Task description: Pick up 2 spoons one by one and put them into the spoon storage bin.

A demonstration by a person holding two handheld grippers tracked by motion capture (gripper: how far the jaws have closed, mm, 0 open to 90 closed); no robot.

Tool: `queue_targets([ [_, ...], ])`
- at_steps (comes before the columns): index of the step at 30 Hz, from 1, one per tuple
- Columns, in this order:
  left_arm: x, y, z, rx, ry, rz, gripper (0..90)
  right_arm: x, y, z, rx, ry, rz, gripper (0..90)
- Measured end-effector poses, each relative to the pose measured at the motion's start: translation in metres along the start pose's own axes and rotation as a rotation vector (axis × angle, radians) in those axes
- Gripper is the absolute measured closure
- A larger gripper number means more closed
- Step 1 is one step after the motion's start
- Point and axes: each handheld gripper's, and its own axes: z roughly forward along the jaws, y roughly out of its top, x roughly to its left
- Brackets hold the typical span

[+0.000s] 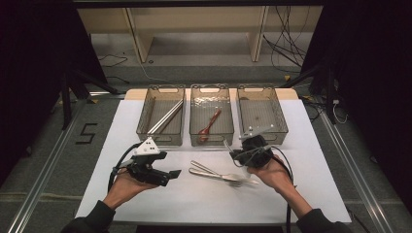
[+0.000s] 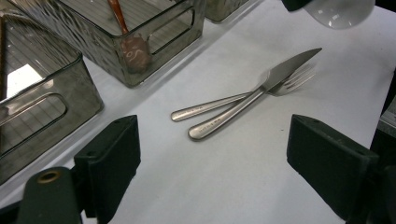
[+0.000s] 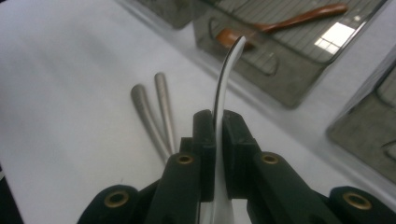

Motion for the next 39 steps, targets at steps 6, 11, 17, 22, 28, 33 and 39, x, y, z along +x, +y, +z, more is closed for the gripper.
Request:
queue_targets([
  [6,0.001,-0.002,-0.002,-0.003,-0.002,-0.009,16.8,-0.015,0.023,0.000,-0.042,-0.028,0.016,85.7],
  [11,0.000,-0.004,-0.004,-0.011,-0.002,-0.012,16.5,-0.023,0.040,0.006,-0.048,-0.043,0.026,85.7],
  [17,0.001,-0.006,-0.006,-0.017,0.002,-0.016,15.9,-0.031,0.056,0.016,-0.054,-0.060,0.029,85.6],
  [22,0.002,-0.006,-0.006,-0.015,0.002,-0.017,15.9,-0.039,0.068,0.024,-0.054,-0.073,0.041,85.6],
  [28,0.003,-0.007,-0.006,-0.013,0.003,-0.017,15.9,-0.046,0.081,0.035,-0.051,-0.086,0.049,85.6],
  [33,0.003,-0.007,-0.005,-0.012,0.002,-0.014,15.9,-0.050,0.090,0.044,-0.047,-0.098,0.062,85.5],
  [39,0.003,-0.007,-0.004,-0.009,-0.003,-0.010,15.9,-0.055,0.100,0.054,-0.039,-0.106,0.075,85.5],
])
